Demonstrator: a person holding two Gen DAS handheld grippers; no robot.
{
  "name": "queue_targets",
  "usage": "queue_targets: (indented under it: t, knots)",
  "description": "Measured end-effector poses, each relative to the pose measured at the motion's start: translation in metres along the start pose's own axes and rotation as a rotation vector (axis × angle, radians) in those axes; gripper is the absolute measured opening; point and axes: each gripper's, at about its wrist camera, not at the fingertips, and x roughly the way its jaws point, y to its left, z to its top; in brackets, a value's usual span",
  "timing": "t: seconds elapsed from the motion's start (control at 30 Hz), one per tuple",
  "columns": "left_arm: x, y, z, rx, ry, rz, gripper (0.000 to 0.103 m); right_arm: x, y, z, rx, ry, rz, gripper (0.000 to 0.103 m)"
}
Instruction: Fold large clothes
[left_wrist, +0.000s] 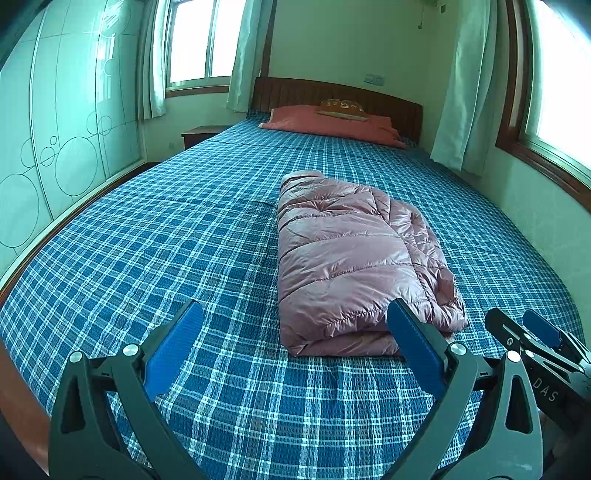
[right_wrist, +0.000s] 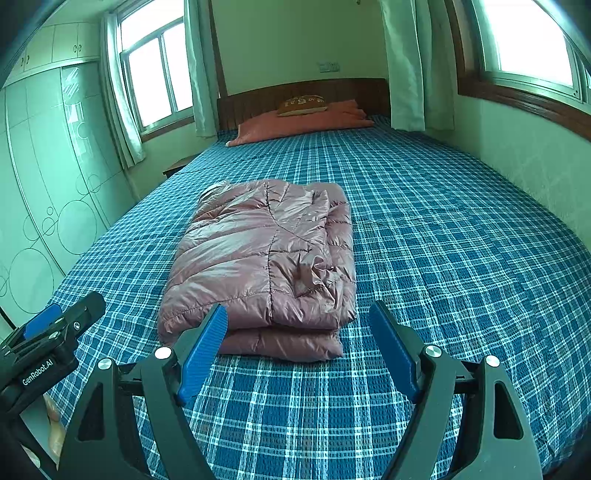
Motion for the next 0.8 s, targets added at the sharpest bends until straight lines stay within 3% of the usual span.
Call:
queue_targets:
  t: [0.8]
  knots:
    - [-0.0021,-0.0015,-0.0004,0.004,0.003,0.001,0.100,0.0003,0.0044,-0.0012,-0.007,-0.005,0.006,0.078]
